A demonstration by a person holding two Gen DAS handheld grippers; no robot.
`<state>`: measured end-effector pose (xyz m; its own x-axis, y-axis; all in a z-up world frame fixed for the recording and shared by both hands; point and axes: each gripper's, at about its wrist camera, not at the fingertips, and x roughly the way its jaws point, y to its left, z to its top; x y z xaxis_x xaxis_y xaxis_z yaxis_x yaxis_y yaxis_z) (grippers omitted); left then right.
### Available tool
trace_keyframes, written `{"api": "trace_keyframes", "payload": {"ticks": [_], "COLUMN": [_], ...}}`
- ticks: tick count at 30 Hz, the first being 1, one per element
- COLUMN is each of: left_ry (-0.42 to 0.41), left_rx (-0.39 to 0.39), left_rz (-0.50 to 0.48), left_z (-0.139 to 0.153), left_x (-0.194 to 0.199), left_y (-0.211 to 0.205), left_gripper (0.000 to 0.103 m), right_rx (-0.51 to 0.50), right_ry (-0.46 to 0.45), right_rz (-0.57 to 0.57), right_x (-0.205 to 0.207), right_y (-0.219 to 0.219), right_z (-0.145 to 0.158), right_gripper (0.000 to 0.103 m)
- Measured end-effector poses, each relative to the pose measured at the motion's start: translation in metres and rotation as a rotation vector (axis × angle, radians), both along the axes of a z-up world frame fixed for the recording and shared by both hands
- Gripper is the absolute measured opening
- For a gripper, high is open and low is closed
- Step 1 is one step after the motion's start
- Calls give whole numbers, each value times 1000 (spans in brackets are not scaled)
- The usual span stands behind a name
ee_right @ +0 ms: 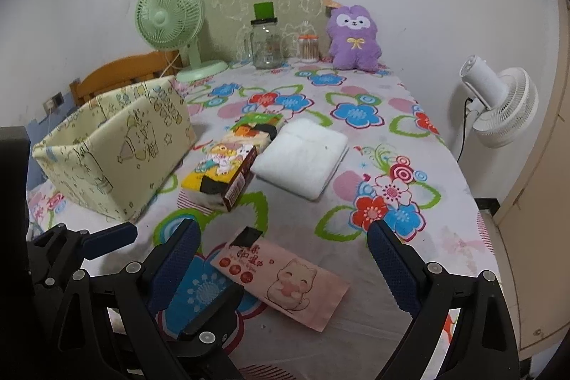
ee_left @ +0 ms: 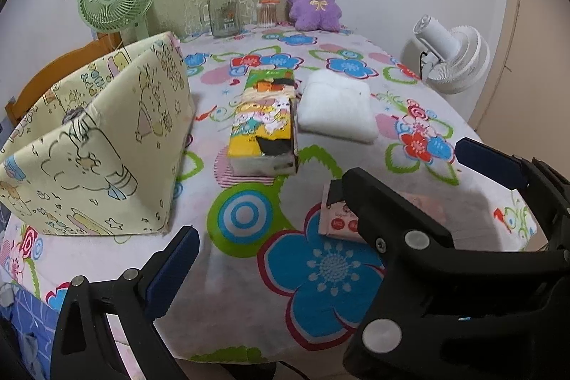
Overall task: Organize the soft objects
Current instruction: 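Grasp the pink paper envelope with the right tool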
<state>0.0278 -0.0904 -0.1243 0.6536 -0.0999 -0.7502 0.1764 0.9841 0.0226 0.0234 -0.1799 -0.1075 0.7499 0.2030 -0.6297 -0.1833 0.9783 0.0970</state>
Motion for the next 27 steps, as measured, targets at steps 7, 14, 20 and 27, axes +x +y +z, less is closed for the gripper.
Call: {"api": "trace_keyframes", "payload": {"ticks": [7,14,20,27], "left_ry": [24,-1,-4,13], "left_rx": [-8,6,20,24], "left_rz": [16,12,-7,-32], "left_z": [-10,-10,-9,-8], "left_x": [11,21,25,15], "left_y": [5,0,-3,3], "left_gripper": [92,91,91,91], "right_rx": [10,38,33,25], "right_ry": [29,54,65,124], "right_rz": [4,-18,-28,-15], "right_x": [7,18,22,25], "right_y": [0,-8,-11,-3], "right_z": [-8,-12,-13,-21], "right_gripper": [96,96,92,73]}}
